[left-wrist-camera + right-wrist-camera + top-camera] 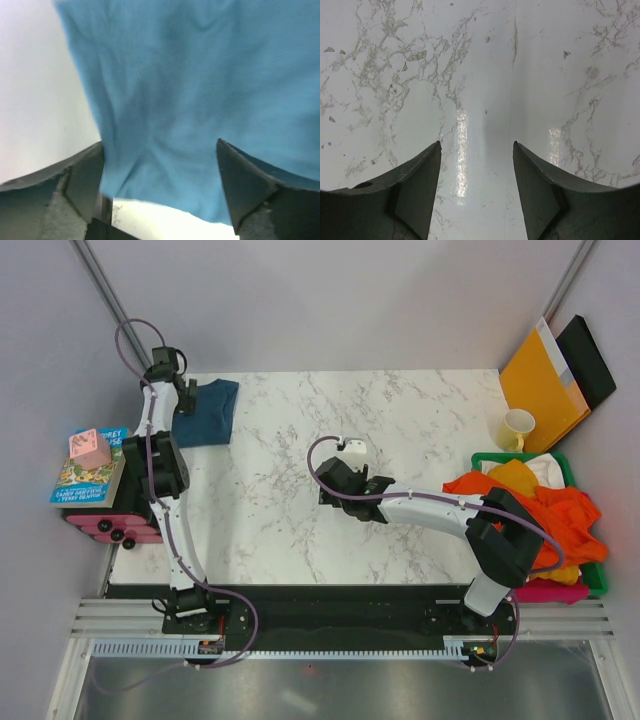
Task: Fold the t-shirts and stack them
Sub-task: Neatly place the folded tshirt to the corner
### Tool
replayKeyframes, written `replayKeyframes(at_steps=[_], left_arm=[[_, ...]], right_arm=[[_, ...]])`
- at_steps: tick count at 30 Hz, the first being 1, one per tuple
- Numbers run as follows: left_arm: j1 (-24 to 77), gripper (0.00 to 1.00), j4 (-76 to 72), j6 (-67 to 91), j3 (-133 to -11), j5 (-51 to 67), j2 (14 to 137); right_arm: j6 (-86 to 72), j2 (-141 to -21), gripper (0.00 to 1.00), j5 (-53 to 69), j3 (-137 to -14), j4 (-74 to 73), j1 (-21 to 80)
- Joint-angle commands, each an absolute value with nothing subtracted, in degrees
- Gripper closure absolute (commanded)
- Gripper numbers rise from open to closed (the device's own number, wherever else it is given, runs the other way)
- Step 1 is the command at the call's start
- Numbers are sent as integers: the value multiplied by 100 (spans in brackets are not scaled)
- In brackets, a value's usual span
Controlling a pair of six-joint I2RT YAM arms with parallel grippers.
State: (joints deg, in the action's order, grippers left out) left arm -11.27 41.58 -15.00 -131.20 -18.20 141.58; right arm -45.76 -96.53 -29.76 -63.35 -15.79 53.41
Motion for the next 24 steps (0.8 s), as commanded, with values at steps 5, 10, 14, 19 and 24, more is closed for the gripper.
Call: replayKeyframes(at_steps=[5, 10, 14, 19, 24], left_arm=[[-1116, 1, 3656, -651, -12350, -485, 12350], [-985, 2, 3718, -588, -10509, 1570, 10842], [-616, 3, 3691, -799, -9020, 2669, 9609], [-264, 4, 3543, -896, -7429, 3391, 8396], [-237, 1, 1989, -317, -5498, 3104, 7120]], right_arm=[[-4552, -9580, 33, -2927, -6618, -1397, 5379], [-4719, -9344, 33, -3189, -6347, -1424, 5423], [-4755, -9106, 33, -3505, -6144, -1590, 5510], [-4807, -8693, 33, -3788, -5863, -1916, 5581], [-4895, -8368, 34, -4322, -5880, -2381, 5818]])
